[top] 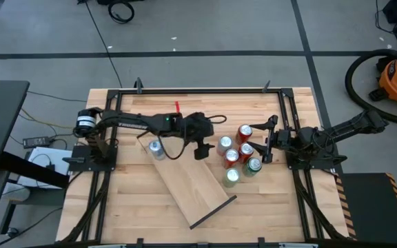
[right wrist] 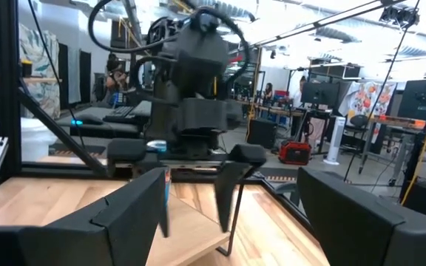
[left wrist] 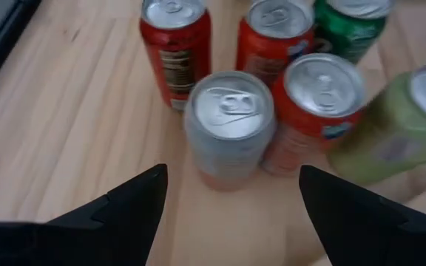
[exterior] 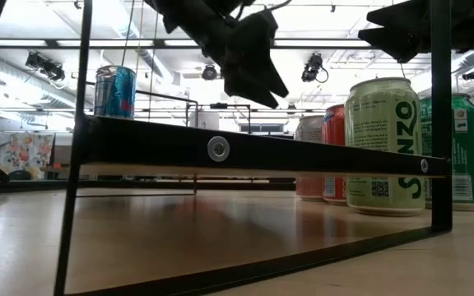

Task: Place canned beverage on shelf
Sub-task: Put the orange white soda can on the shelf

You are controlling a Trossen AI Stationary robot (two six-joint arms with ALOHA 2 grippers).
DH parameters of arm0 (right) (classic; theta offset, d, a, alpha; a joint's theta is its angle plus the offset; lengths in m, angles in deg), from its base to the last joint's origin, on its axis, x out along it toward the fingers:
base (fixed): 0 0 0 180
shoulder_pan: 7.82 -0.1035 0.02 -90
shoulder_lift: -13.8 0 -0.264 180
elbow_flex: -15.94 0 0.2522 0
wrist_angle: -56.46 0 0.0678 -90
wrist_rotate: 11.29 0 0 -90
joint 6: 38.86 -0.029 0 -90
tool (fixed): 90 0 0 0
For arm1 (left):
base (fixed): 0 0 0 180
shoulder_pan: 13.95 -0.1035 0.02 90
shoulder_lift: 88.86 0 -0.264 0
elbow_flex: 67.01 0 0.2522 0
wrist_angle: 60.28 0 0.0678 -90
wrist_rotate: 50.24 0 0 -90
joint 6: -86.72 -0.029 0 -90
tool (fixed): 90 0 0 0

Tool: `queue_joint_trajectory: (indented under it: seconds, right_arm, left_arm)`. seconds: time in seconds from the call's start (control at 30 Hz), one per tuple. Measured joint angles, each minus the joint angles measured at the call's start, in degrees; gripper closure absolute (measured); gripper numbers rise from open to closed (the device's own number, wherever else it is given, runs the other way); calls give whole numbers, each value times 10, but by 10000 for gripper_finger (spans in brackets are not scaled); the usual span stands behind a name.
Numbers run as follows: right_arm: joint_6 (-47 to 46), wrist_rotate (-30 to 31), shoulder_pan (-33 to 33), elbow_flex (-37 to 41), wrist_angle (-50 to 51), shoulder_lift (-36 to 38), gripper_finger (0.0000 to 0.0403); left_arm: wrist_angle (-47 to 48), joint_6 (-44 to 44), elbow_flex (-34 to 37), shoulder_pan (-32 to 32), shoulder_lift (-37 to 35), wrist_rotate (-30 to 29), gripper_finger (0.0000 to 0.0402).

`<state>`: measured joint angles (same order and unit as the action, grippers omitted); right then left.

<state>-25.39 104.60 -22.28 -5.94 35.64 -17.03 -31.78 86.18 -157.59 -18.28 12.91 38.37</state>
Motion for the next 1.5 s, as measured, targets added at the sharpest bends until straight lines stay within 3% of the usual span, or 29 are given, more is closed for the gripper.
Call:
queue_joint_trajectory:
  seconds: [0.4, 0.67, 1.07, 1.5]
  right_arm:
    - [-34, 0, 0, 0, 13, 0, 85]
    - [-45, 0, -1, 0, 21, 0, 85]
    - [-47, 0, -1, 0, 21, 0, 85]
    - [-47, -3, -1, 0, 21, 0, 85]
  left_arm:
    - [-193, -49, -1, -1, 37, 2, 83]
    - [-277, -3, -1, -7, 99, 14, 83]
    - [-292, 12, -2, -7, 128, 21, 83]
    - [-239, -6, -4, -8, 139, 11, 83]
